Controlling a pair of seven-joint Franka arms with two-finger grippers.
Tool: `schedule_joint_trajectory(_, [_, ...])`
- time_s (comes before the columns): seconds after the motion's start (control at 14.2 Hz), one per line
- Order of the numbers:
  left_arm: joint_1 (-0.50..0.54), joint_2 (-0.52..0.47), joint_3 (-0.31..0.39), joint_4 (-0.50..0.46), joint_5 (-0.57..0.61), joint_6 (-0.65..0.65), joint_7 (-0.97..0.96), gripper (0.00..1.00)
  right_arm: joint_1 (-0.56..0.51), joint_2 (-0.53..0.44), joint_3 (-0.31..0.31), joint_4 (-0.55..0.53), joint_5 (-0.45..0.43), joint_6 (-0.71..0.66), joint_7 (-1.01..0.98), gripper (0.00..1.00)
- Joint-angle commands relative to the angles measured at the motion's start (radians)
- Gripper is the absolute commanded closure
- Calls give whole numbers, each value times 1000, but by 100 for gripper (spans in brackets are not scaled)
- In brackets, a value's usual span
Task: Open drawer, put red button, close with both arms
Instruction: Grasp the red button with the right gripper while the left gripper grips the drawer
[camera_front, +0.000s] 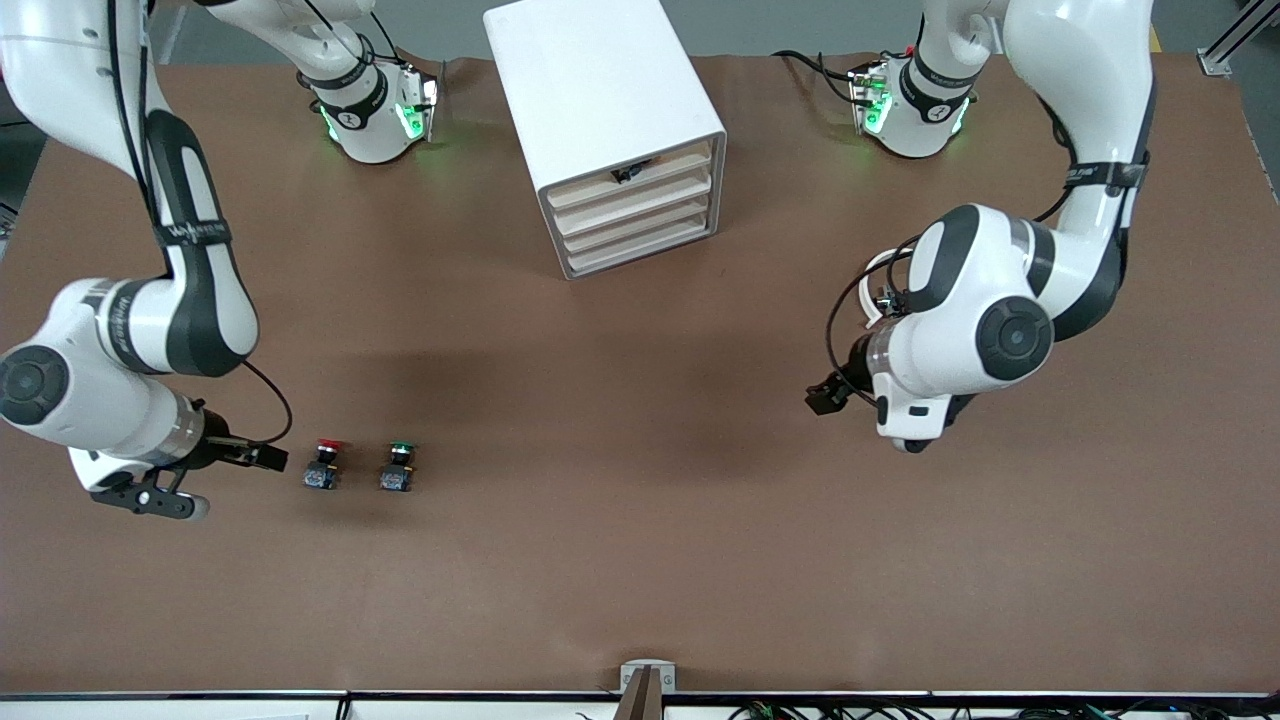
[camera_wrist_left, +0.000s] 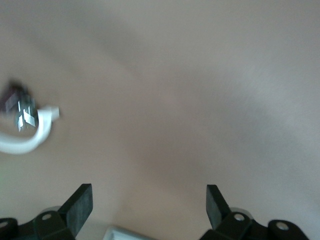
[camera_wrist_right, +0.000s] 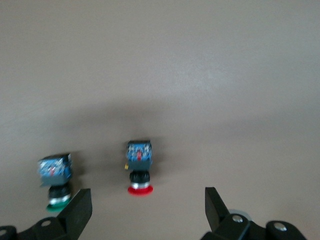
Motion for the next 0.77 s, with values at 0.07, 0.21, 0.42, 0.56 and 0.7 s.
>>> schedule_joint_trajectory(0.07, [-24,142,-5,115,-133,-179,-302,0,-13,91,20,16,5,96,-6,0])
schedule_joint_trajectory(0.21, [-24,185,-6,135,-197,-213,-454,0,-15,115,27,3,19,153,-4,0])
schedule_joint_trajectory(0.42, [-24,249,-54,152,-254,-288,-655,0,-15,131,32,-20,79,189,-6,0])
schedule_joint_trajectory(0.56, [-28,292,-81,158,-268,-368,-772,0,-13,146,32,-22,81,206,-6,0])
schedule_joint_trajectory(0.7, [-45,326,-88,151,-280,-434,-916,0,-15,157,37,-39,81,235,-6,0])
